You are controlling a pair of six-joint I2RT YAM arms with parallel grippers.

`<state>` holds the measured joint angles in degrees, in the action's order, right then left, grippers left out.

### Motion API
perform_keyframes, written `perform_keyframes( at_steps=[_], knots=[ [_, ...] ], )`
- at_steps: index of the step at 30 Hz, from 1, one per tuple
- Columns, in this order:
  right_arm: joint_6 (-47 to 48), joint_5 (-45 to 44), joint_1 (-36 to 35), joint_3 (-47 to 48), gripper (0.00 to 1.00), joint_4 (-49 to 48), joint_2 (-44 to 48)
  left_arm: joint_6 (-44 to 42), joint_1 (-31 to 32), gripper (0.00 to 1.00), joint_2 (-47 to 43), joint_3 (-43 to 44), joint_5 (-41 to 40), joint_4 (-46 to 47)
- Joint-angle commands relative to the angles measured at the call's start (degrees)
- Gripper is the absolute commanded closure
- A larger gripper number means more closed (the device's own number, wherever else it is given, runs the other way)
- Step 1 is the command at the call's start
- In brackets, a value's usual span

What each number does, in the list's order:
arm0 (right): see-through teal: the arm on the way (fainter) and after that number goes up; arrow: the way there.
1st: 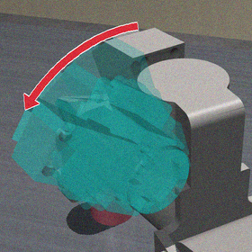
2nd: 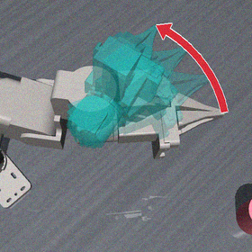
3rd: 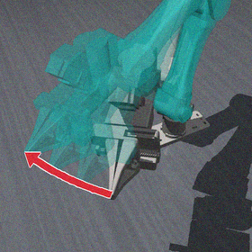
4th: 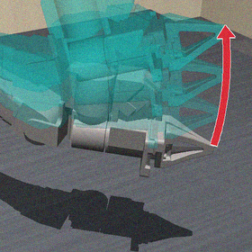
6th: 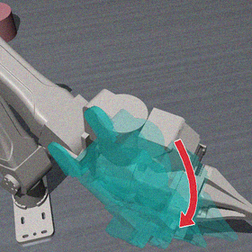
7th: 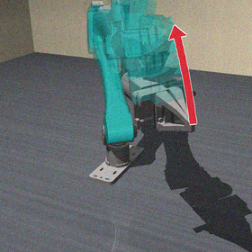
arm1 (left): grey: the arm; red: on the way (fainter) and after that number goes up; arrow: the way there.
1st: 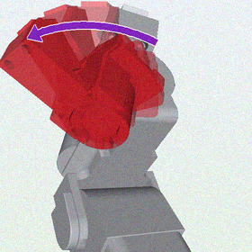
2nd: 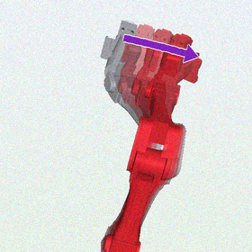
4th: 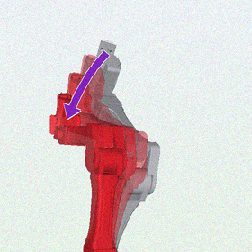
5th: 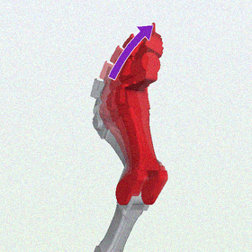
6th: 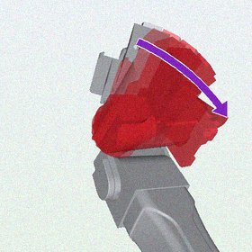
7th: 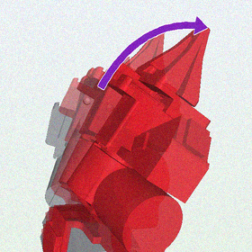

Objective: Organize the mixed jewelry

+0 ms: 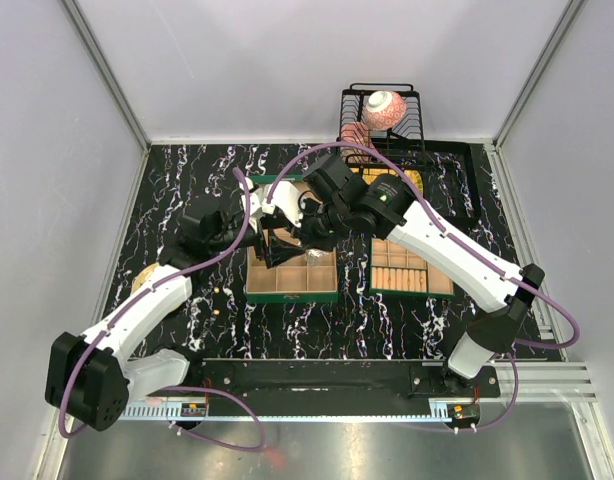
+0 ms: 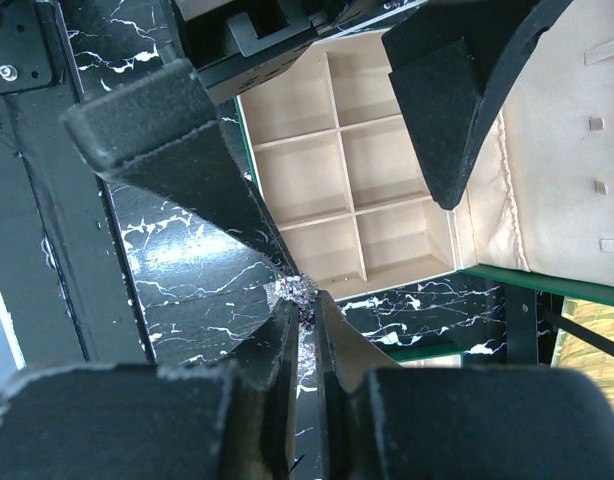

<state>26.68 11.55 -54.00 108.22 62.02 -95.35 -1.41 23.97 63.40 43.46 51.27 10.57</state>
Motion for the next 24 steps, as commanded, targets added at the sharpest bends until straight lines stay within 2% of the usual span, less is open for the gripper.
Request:
perform_keyframes(
  at_steps=[1, 7, 24],
  knots=[
    [-0.4, 0.3, 0.4, 1.9, 1.0, -0.7, 0.0, 0.2, 0.5, 0.24, 0.4, -0.2, 2.4, 4.9],
    [-0.4, 0.4, 0.4, 2.1, 1.0, -0.8, -0.2, 0.7, 0.9, 0.28, 1.3, -0.4, 2.8, 5.6],
    [-0.3, 0.4, 0.5, 2.7, 1.0, -0.8, -0.3, 0.4, 1.0, 0.48, 3.0, -0.2, 2.8, 5.3]
  ],
)
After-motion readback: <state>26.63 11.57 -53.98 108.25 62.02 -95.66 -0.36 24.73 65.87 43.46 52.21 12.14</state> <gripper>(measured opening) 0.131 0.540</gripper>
